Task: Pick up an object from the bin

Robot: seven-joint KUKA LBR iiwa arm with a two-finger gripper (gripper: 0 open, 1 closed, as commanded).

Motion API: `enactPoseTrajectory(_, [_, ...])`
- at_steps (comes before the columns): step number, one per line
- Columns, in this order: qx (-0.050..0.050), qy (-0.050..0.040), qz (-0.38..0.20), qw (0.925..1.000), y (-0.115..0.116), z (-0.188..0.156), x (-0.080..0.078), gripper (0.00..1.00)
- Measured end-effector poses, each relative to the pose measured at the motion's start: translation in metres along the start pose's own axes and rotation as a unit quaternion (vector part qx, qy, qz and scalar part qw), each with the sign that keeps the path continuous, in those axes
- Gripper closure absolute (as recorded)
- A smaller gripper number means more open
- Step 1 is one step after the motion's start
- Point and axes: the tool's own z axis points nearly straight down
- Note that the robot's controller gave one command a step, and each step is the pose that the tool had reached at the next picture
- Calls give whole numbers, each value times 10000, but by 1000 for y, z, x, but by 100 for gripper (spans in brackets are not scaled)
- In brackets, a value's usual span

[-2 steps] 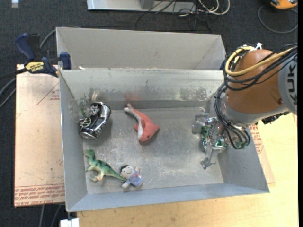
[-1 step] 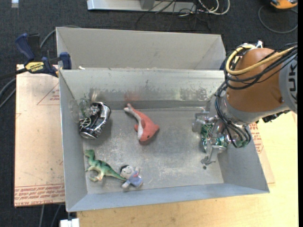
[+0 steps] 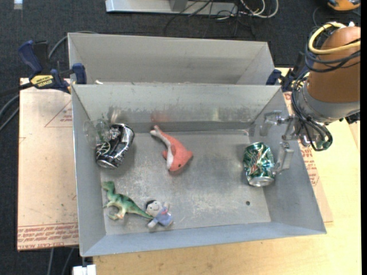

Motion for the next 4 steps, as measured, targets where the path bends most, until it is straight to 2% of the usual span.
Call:
enactPoseTrajectory(1, [-13,-16,-98,9999,19,5,21,0])
enactPoseTrajectory(2, [-4,-7,1884,9821,1,86,24,0])
enactPoseTrajectory(3, [-17,-17,948,9955,17,107,34,0])
enactPoseTrajectory(4, [-11,-8,877,9961,0,6,30,0])
